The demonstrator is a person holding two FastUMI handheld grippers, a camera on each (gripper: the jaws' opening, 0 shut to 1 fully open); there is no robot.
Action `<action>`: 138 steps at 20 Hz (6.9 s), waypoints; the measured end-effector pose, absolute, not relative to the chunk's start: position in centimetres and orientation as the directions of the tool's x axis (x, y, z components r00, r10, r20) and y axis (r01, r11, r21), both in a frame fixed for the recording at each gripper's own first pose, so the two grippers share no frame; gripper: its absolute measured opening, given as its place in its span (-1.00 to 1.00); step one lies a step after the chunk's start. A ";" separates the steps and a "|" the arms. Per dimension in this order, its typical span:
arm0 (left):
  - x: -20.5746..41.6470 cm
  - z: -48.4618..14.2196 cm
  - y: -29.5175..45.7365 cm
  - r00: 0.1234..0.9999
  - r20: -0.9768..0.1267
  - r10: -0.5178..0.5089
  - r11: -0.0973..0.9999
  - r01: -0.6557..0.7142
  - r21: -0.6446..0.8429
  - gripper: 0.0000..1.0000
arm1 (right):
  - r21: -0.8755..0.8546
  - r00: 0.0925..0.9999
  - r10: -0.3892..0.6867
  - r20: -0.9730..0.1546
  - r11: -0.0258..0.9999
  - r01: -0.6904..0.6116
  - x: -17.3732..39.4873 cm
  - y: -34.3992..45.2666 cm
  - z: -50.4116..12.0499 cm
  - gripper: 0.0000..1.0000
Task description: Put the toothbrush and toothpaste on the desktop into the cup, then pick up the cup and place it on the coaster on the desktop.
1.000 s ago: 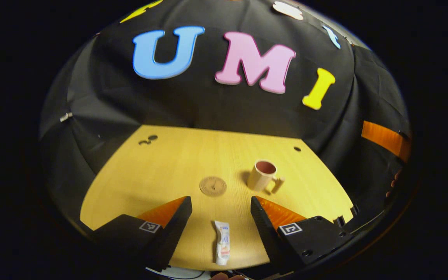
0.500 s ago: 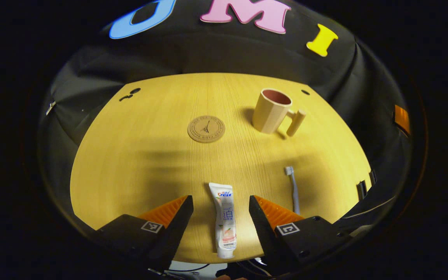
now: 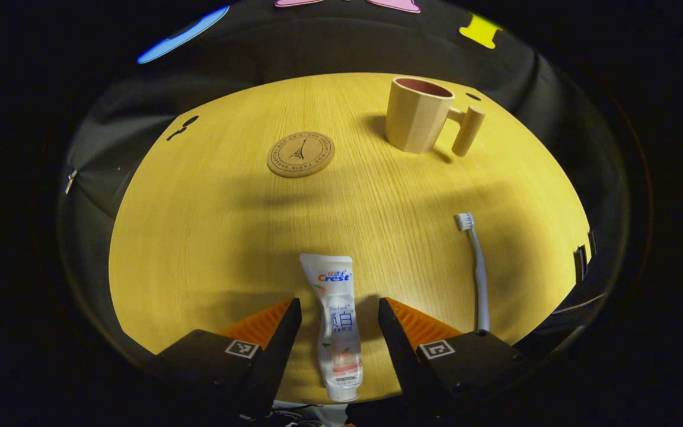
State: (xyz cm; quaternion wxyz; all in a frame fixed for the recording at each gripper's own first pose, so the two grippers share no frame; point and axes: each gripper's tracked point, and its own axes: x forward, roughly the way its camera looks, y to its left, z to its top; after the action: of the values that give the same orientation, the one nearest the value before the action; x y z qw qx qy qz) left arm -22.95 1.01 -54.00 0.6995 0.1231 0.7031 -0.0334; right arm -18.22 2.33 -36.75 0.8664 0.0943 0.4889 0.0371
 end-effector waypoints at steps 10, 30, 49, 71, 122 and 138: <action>-22.7 -54.4 0.5 -0.050 -0.989 0.137 0.980 0.152 0.128 0.10 | 0.261 0.378 0.245 -0.893 0.965 -0.009 -19.9 2.8 -41.5 0.96; -19.2 -47.5 0.8 0.087 -0.984 -0.158 0.981 0.129 -0.146 -0.49 | 0.157 -0.065 0.156 -0.986 0.988 -0.008 -28.1 12.2 -52.0 0.58; -19.3 -46.4 2.7 0.108 -0.986 -0.130 0.990 0.078 -0.121 -0.49 | 0.120 -0.182 0.117 -0.976 0.993 -0.009 -29.5 13.2 -54.2 -0.79; 6.8 -41.8 -12.9 0.684 -0.550 -0.479 0.833 0.156 -0.531 -0.60 | 0.334 0.311 0.270 -0.911 0.926 0.177 -23.2 7.7 -44.7 -0.85; -4.1 -44.1 -6.2 0.507 -0.747 -0.430 0.902 0.279 -0.330 0.34 | 0.661 0.695 0.258 -0.671 0.633 0.403 0.0 5.3 -46.4 -0.86; -7.2 -43.7 -0.2 0.527 -0.796 -0.296 0.954 0.123 -0.274 0.34 | 0.456 0.724 0.339 -0.601 0.889 -0.038 4.4 11.0 -48.8 -0.86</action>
State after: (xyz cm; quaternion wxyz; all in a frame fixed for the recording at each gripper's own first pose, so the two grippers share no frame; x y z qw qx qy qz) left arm -7.23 -0.16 -43.69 0.8690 -0.0922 0.4710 -0.1206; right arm 4.44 11.04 -48.81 0.9040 0.2113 0.3568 0.1043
